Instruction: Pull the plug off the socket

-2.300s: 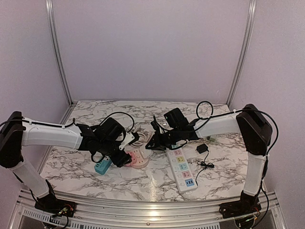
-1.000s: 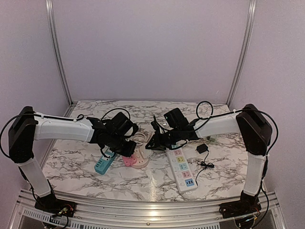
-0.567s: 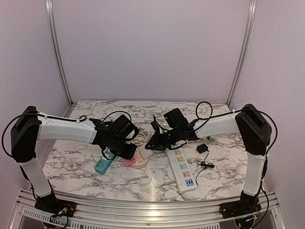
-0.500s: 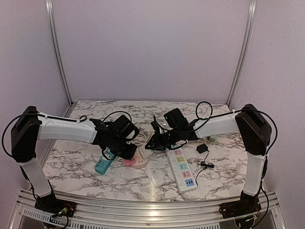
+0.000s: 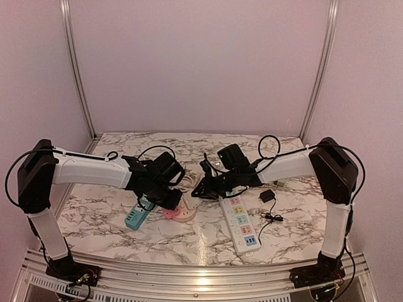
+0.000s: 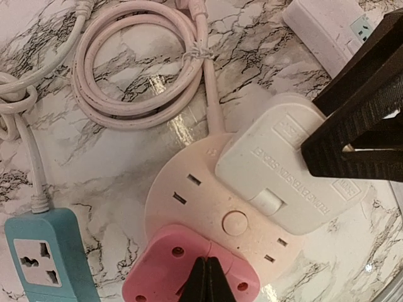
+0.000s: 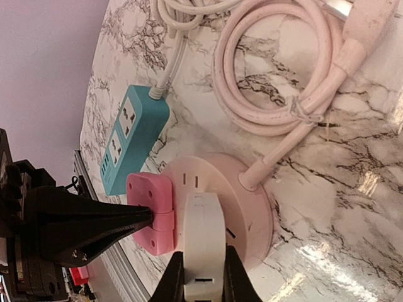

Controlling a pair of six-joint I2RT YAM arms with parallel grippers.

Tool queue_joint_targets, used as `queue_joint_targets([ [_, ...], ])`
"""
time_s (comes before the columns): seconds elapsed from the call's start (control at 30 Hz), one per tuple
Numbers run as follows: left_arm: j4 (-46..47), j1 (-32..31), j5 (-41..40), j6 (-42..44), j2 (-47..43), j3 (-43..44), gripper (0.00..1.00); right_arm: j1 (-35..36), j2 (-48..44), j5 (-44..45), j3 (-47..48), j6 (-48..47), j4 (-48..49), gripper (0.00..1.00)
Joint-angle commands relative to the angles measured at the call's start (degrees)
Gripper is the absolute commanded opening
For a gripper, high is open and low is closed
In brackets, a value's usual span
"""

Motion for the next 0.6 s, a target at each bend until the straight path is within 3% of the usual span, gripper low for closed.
queue_joint_targets([
  [0.0, -5.0, -0.6, -1.5, -0.3, 3.7, -0.8, 0.00, -0.4, 1.2, -2.1, 0.2, 1.7, 3.2, 0.00],
  [0.57, -4.7, -1.6, -2.1, -0.9, 4.6, -2.3, 0.00, -1.6, -0.1, -3.1, 0.3, 3.8, 5.3, 0.00],
])
